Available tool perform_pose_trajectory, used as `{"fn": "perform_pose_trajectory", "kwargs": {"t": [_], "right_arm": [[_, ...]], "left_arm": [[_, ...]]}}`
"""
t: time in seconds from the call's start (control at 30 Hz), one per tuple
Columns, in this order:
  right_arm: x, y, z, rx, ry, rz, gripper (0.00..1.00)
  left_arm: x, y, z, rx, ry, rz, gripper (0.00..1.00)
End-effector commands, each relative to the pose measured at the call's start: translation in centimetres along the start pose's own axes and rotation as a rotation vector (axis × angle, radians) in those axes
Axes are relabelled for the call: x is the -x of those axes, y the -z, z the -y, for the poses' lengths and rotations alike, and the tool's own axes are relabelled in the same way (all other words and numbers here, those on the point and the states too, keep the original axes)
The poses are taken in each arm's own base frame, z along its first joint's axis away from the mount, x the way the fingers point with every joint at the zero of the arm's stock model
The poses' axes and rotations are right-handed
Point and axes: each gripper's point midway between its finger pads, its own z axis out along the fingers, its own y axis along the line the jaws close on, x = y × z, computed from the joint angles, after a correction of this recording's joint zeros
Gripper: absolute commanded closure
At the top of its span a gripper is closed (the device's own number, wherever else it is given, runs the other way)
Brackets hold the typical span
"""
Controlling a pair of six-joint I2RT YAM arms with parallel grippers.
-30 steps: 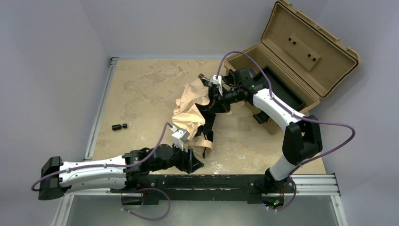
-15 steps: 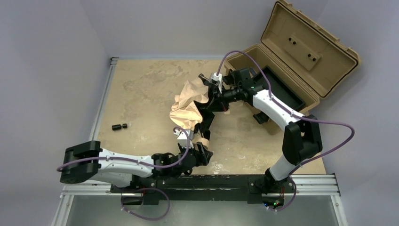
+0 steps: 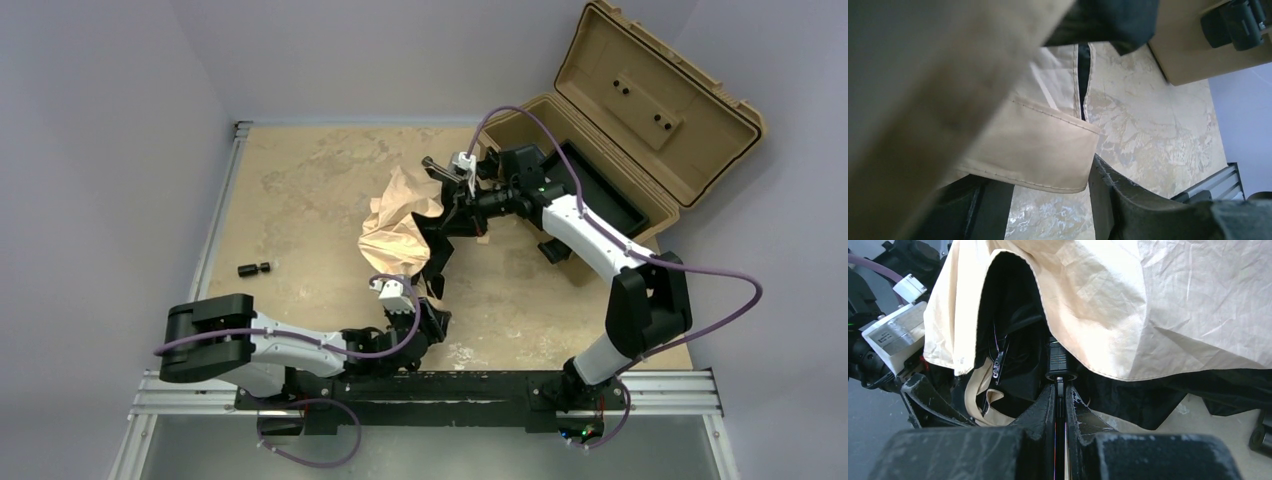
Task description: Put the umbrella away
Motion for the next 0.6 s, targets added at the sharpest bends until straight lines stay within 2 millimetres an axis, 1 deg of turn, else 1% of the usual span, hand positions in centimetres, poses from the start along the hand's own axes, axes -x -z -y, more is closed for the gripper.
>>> {"fn": "perform_pose_trajectory", "kwargs": {"t": [0.0,0.07,0.2,0.4,0.43,0.5,0.53,0.57], "right_arm": [[3.2,0.7,-2.1,0.065,0.086,0.094,1.00],[3.3,0.8,-2.2,0.071,0.083,0.097,1.00],[3.7,0.9,-2.7,0.089,0.086,0.108,1.00],[4.1,1.2,-3.3,0.105,0.087,0.120,1.00],[4.2,1.2,-3.4,0.107,0.086,0.121,1.00],[4.4,1.3,-3.6,0.109,0.092,0.127,1.00],[4.5,1.4,-3.7,0.112,0.094,0.129,1.00],[4.5,1.4,-3.8,0.114,0.094,0.130,1.00]], "left_arm": [[1.9,-0.5,2.1,-0.045,0.032,0.079,0.50],[1.9,-0.8,2.6,-0.091,0.019,0.070,0.56],[1.9,-1.4,3.0,-0.158,0.032,0.055,0.61],[2.4,-2.0,2.9,-0.168,0.007,0.081,0.74],[2.4,-2.0,2.8,-0.165,0.004,0.080,0.79],[2.3,-2.1,2.6,-0.165,-0.005,0.073,0.95],[2.2,-2.0,2.5,-0.169,-0.007,0.068,1.00],[2.1,-1.9,2.2,-0.170,-0.012,0.064,1.00]]}}
